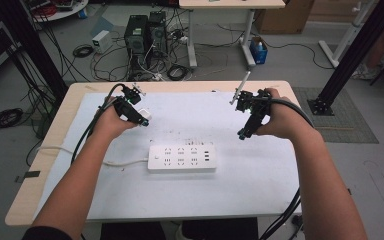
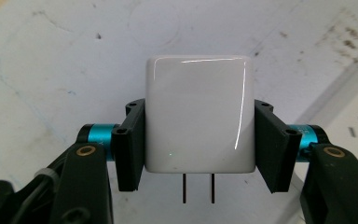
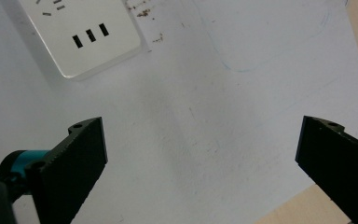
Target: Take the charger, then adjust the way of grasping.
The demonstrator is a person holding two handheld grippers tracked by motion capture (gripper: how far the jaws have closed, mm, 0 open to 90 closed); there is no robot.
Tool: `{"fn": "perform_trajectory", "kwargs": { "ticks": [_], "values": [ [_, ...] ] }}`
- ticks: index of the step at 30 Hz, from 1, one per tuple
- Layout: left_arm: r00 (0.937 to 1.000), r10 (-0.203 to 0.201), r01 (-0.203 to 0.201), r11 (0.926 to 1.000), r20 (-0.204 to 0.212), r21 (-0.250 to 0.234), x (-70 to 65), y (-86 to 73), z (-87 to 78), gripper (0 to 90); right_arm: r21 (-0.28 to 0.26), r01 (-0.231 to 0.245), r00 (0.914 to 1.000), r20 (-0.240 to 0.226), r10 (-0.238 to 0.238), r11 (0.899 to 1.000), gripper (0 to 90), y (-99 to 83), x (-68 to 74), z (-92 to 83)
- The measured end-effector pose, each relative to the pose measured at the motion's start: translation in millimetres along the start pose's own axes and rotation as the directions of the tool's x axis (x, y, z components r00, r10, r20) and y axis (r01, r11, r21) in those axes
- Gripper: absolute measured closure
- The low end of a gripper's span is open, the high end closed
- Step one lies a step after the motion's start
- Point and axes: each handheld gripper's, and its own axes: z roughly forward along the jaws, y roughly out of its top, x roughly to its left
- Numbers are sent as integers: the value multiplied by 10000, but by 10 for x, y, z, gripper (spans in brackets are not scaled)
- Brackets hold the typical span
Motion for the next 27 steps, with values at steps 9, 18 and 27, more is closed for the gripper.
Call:
{"fn": "perform_trajectory", "kwargs": {
  "ticks": [9, 18, 27],
  "values": [
    [9963, 854, -853, 9956, 22, -379, -273, 94, -472, 426, -346, 60, 10000, 52, -58, 9994, 13, -9, 63, -84],
    [9907, 1354, -1350, 9904, 143, -291, -388, 147, -565, 426, -428, 104, 9999, 79, -101, 9990, 13, -24, 72, -113],
    [9867, 1603, -1599, 9870, 252, -160, -419, 193, -521, 426, -439, 14, 10000, 87, -10, 9990, 13, -79, 28, -149]
  ]
}}
